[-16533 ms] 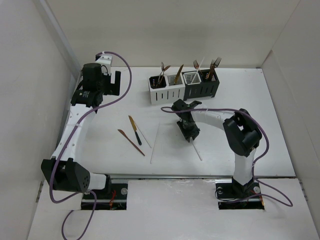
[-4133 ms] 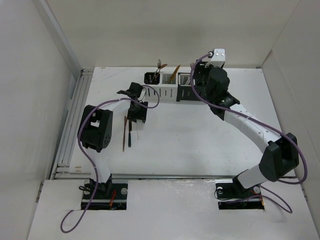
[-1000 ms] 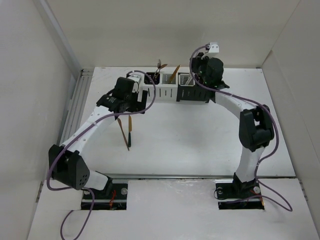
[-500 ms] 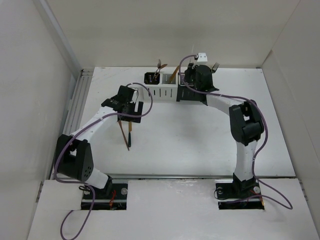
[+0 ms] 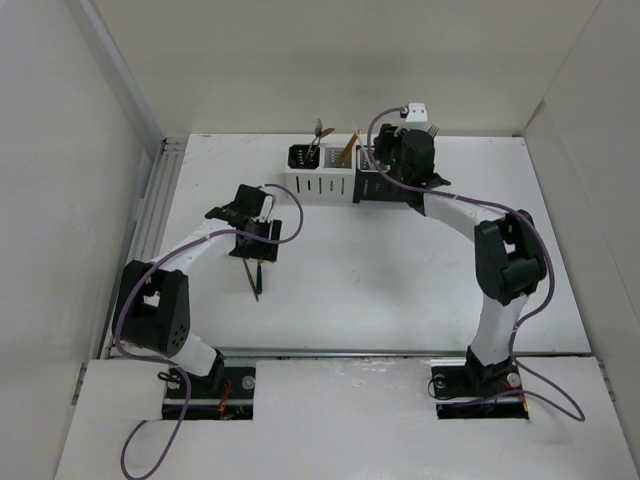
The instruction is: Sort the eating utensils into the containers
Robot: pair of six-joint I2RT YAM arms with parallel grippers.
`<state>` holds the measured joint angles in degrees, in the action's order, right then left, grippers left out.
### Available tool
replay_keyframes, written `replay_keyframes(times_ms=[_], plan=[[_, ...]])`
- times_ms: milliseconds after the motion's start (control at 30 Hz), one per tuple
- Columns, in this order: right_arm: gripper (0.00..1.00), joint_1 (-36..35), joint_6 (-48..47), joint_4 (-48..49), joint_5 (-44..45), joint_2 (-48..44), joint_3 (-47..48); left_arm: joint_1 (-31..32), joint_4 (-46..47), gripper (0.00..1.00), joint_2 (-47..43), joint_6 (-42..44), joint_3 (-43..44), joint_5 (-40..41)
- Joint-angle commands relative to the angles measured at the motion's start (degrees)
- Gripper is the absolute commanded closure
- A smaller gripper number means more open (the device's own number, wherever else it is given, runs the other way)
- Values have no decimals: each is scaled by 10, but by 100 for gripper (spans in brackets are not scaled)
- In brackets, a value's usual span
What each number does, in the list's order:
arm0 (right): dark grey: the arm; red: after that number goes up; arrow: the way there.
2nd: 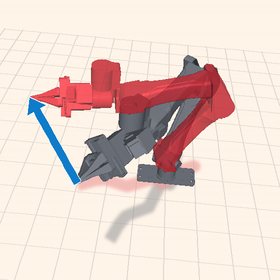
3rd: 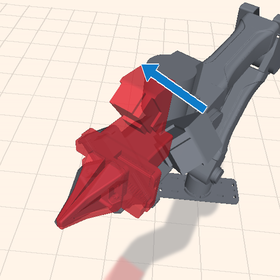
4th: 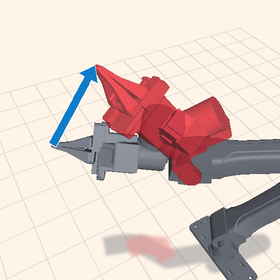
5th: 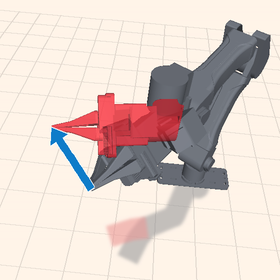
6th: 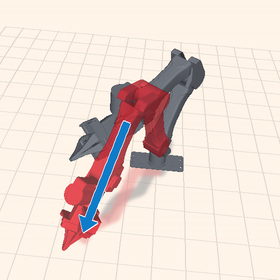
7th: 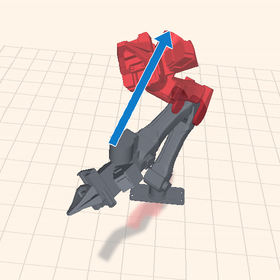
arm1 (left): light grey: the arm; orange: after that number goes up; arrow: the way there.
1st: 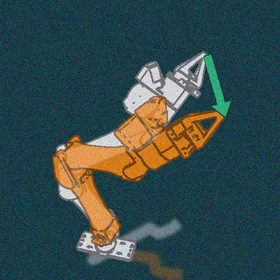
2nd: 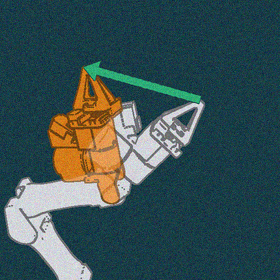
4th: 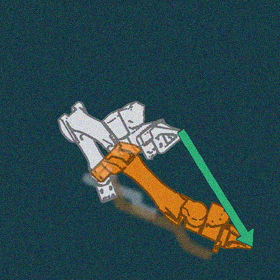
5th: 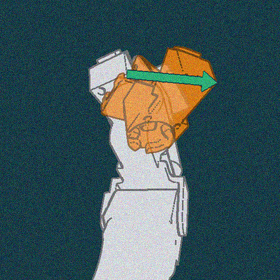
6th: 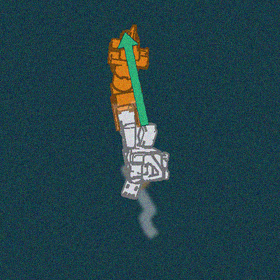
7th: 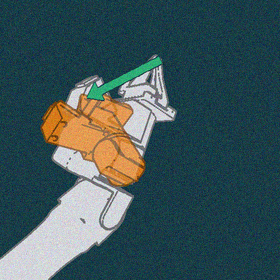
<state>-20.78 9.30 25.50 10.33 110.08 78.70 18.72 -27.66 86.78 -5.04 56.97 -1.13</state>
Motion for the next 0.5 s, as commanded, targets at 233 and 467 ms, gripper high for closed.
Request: replay_keyframes(times_ms=[233, 467], plan=[[45, -43, -38, 29, 35, -197, -62, -6, -24, 46, 43, -37, 10, -29], [45, -48, -61, 29, 52, -319, -111, -11, -29, 52, 89, -63, 10, -56]])
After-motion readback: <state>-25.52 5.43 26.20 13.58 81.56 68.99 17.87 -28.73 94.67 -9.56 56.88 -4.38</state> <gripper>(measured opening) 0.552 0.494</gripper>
